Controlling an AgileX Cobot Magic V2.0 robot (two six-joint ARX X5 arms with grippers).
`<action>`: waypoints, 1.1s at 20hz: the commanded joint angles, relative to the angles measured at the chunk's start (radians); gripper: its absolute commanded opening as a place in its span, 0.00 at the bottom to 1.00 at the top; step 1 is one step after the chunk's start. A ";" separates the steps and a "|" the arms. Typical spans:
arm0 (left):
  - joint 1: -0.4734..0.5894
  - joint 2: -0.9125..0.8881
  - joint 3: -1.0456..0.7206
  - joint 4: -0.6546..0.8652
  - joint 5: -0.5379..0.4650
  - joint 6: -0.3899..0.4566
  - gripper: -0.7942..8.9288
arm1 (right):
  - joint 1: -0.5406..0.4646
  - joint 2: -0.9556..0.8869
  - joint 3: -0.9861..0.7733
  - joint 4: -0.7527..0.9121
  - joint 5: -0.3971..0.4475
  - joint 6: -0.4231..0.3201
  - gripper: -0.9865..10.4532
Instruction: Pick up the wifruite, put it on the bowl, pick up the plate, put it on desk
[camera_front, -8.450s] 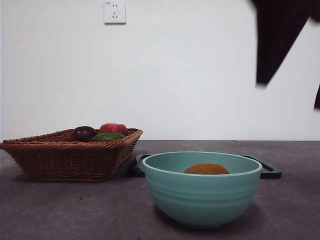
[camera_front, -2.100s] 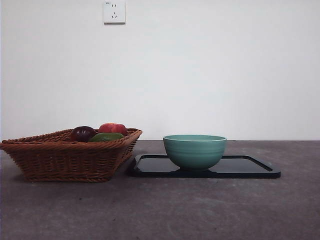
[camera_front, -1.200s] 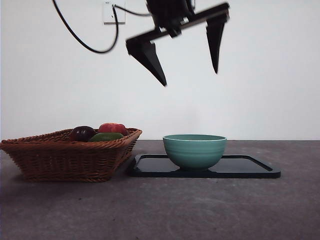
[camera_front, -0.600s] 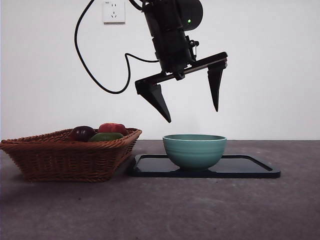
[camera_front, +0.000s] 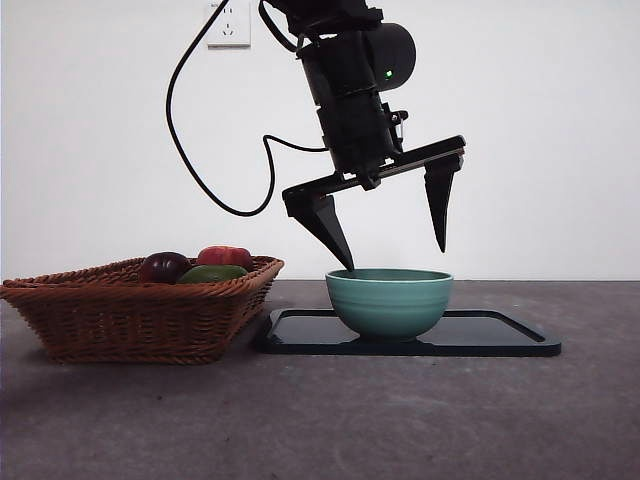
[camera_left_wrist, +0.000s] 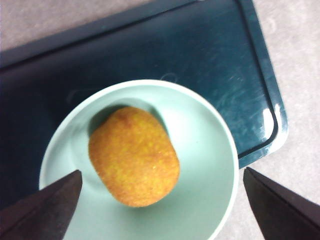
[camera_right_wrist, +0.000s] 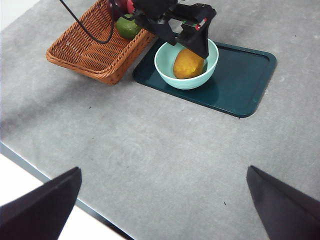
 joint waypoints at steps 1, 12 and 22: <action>-0.014 0.045 0.031 0.003 -0.003 0.013 0.59 | 0.008 0.002 0.006 0.011 0.004 0.008 0.65; -0.017 0.067 0.031 0.002 -0.052 0.031 0.52 | 0.008 0.002 0.006 0.007 0.003 0.009 0.65; -0.021 0.117 0.031 -0.005 -0.078 0.054 0.52 | 0.008 0.002 0.006 0.008 0.003 0.011 0.65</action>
